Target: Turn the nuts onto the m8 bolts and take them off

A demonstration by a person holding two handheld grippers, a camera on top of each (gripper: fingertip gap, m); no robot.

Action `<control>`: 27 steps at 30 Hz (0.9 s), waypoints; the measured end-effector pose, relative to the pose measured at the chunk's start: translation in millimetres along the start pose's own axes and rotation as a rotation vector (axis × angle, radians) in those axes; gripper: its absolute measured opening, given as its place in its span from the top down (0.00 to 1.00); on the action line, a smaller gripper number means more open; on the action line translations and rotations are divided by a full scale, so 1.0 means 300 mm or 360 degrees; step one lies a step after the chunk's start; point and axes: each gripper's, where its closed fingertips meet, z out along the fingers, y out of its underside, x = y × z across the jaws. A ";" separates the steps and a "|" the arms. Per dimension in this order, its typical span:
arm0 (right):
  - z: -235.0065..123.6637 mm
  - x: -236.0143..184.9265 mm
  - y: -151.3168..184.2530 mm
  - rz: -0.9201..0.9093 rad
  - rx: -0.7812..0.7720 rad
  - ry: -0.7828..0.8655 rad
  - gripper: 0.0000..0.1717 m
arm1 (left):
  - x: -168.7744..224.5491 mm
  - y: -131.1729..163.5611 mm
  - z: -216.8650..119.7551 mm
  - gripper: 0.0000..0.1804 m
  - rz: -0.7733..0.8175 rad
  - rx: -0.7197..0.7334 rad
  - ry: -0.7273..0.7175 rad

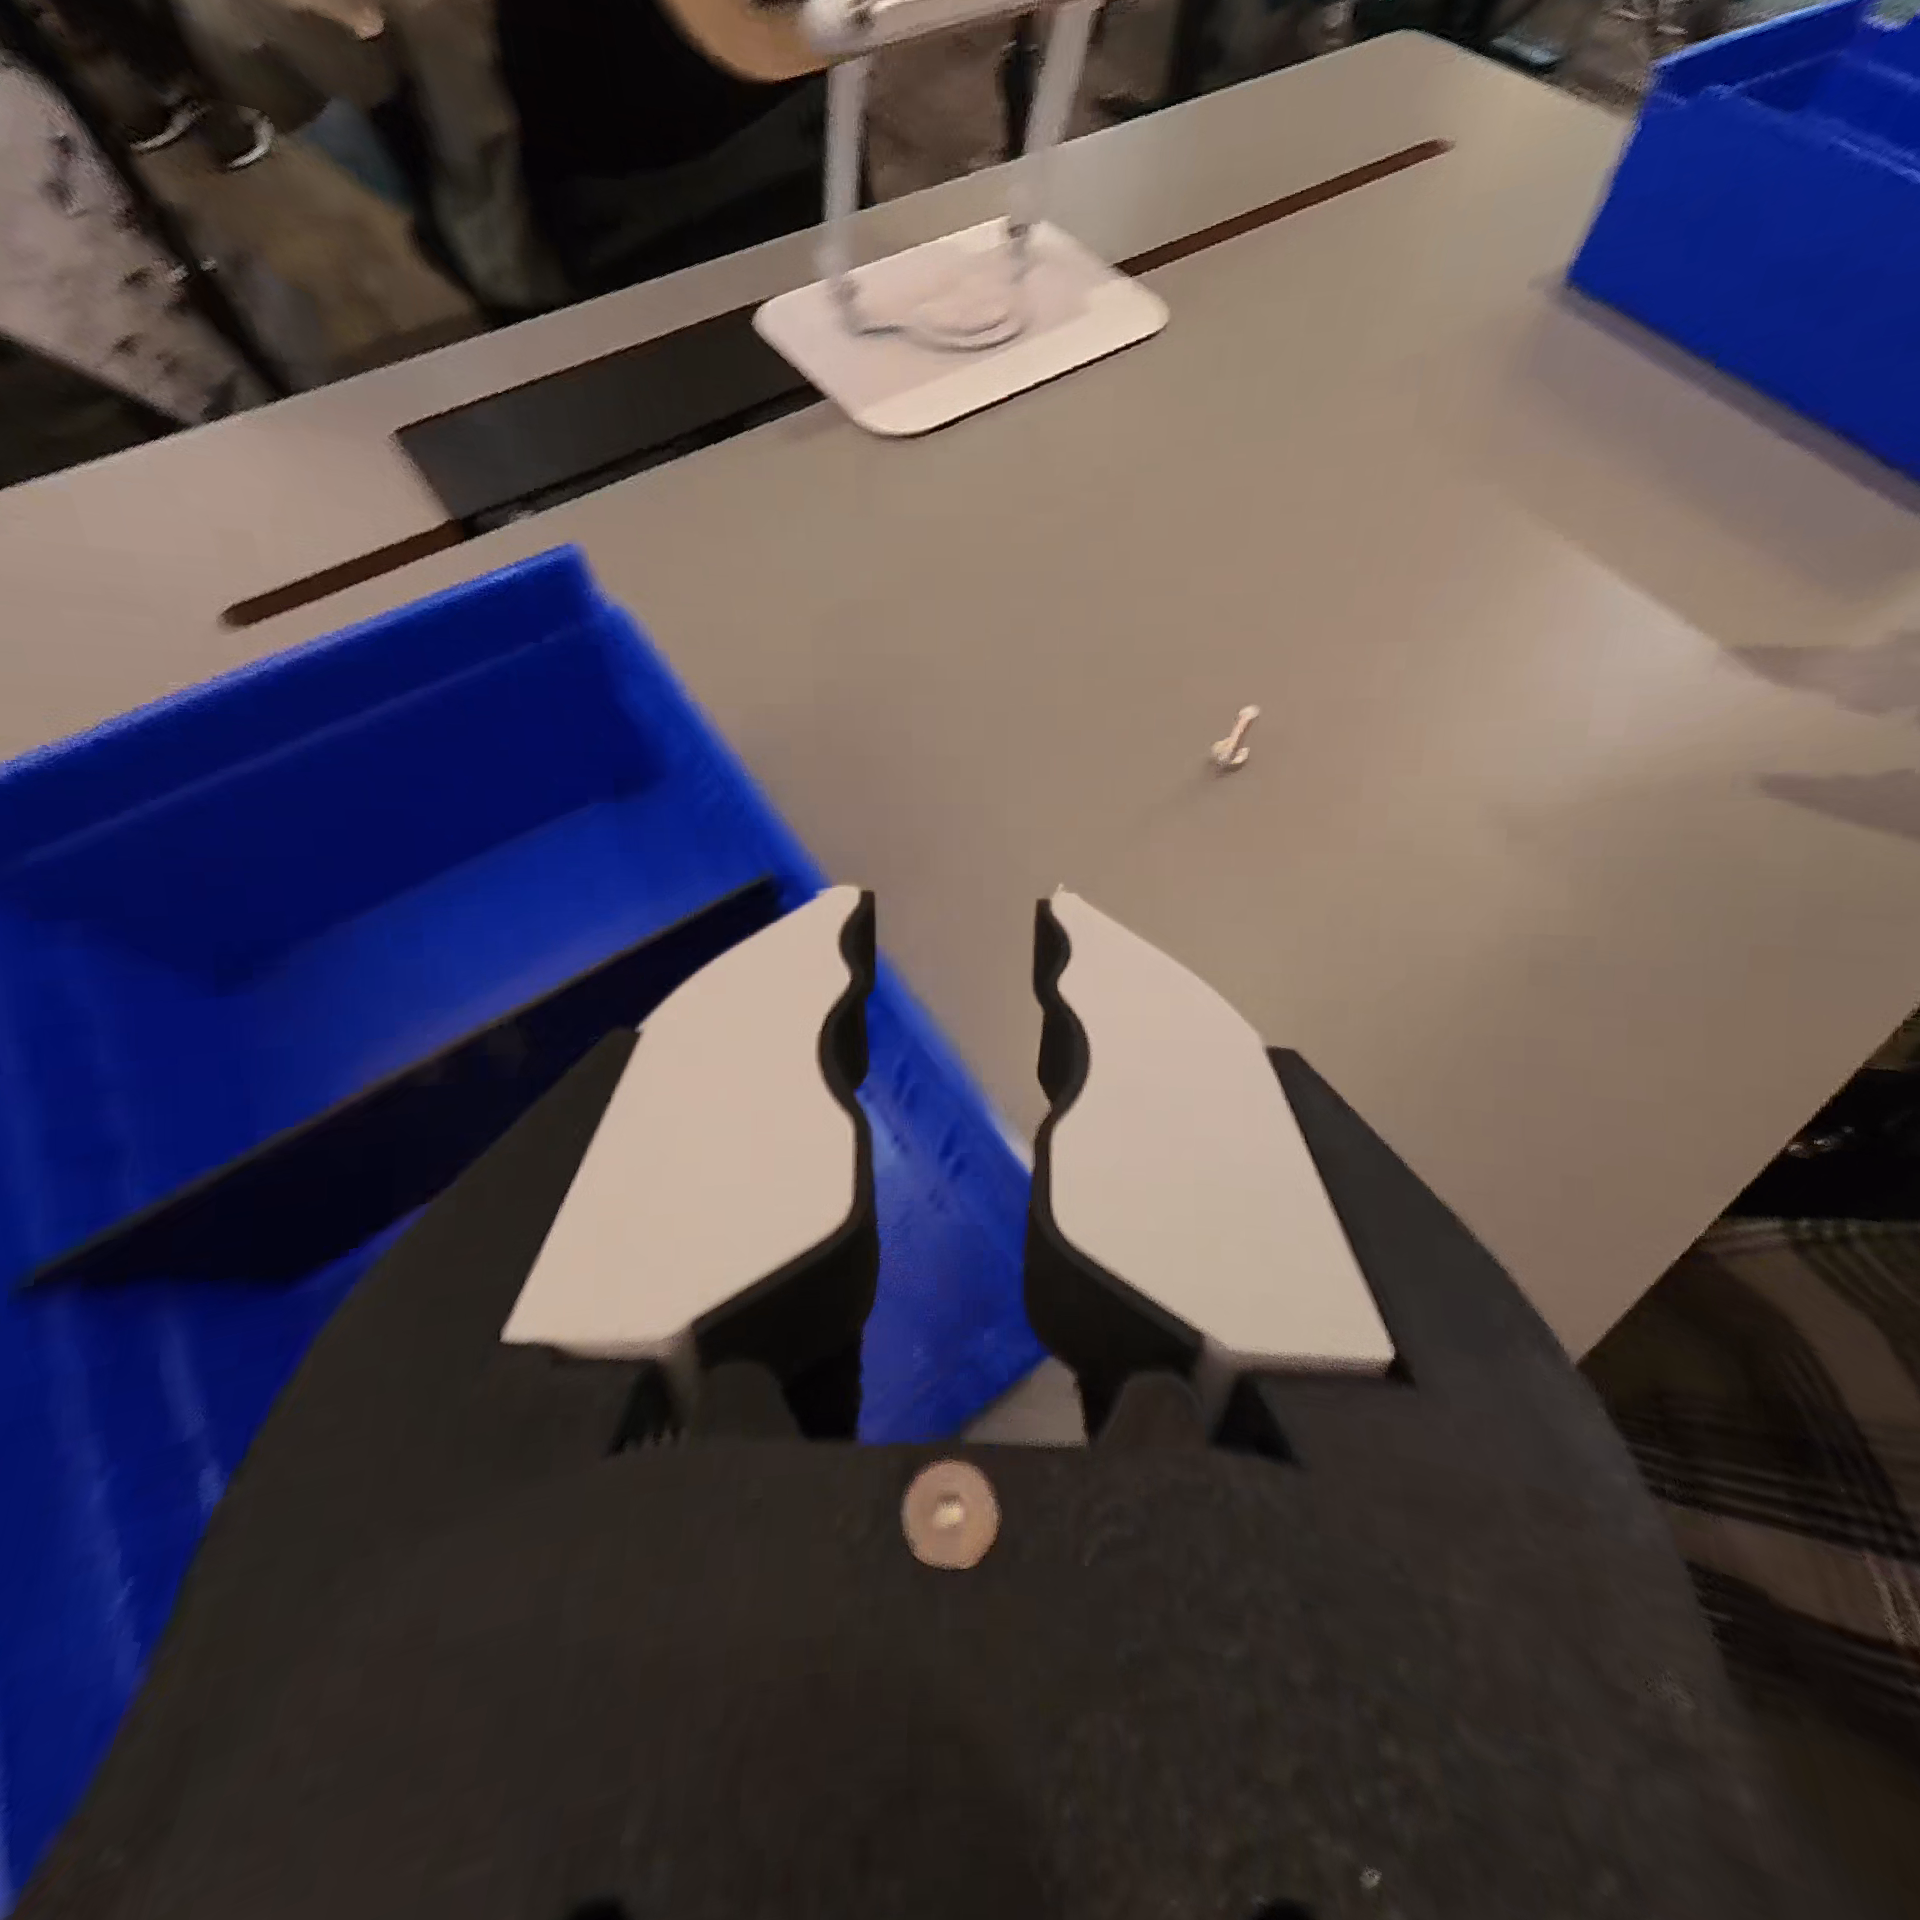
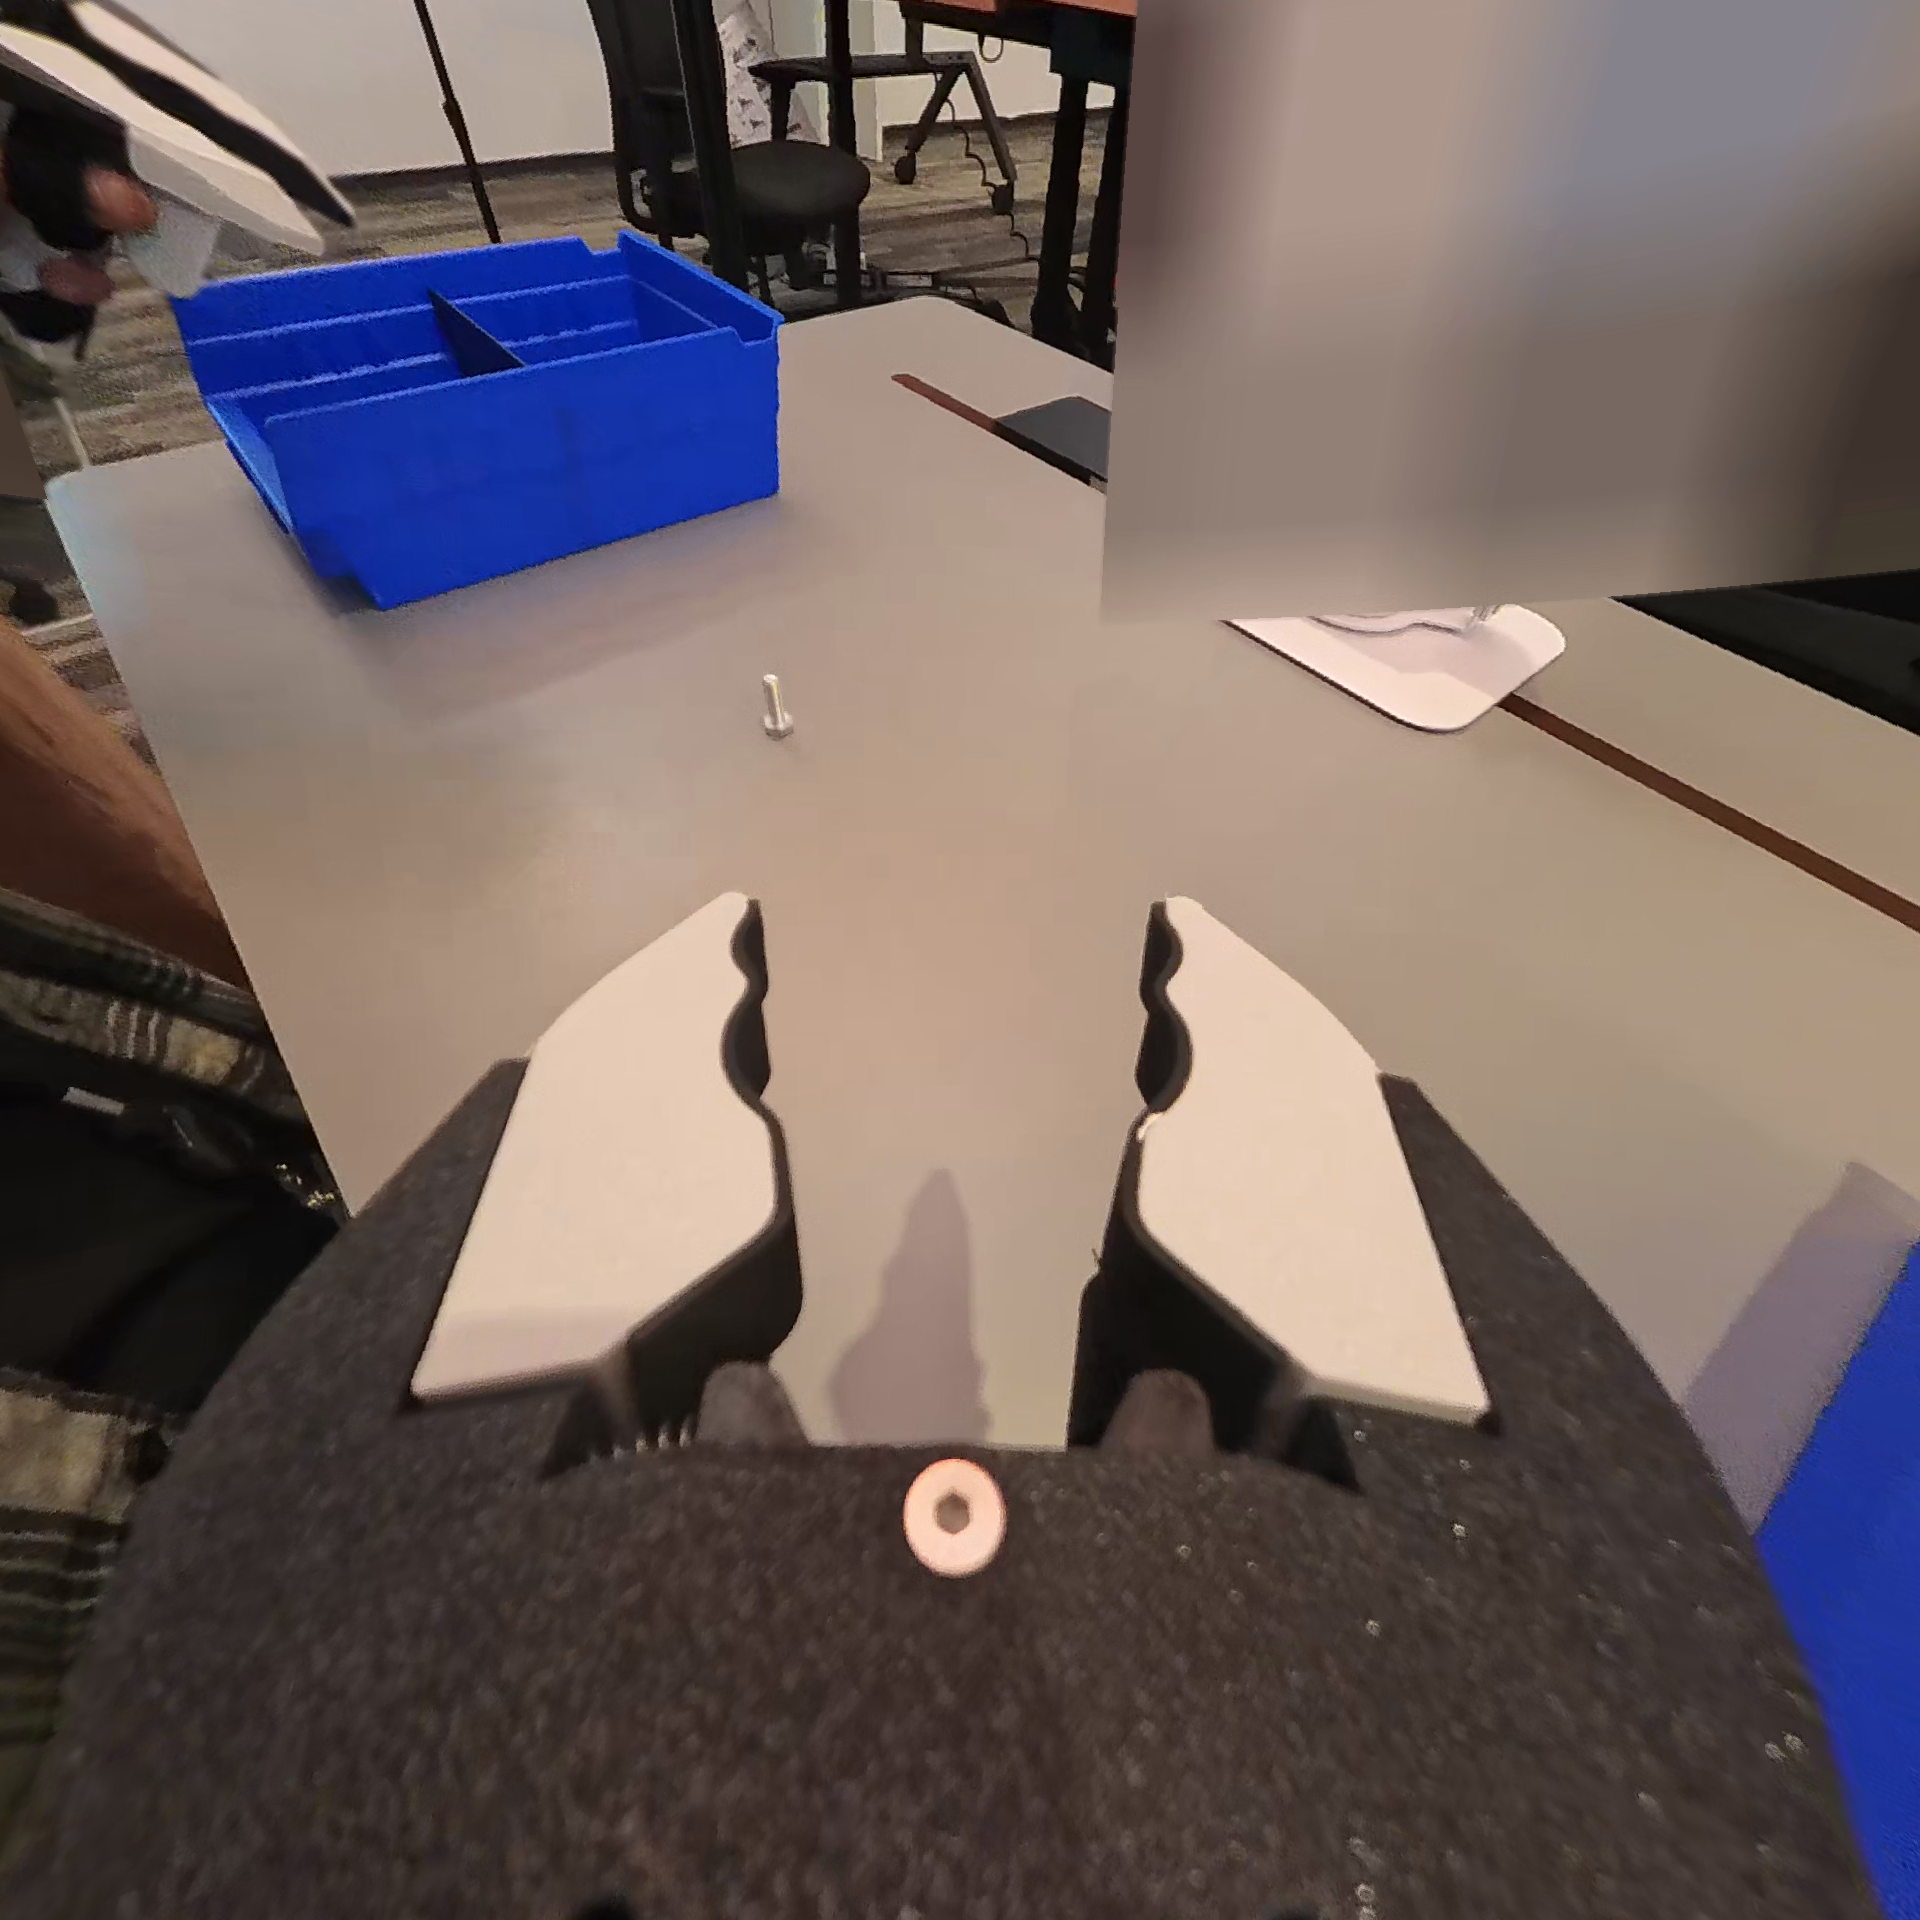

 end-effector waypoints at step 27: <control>-0.025 0.000 -0.005 -0.0004 -0.0020 0.0042 0.59 | -0.245 0.535 0.052 0.84 0.0008 -0.1456 0.0136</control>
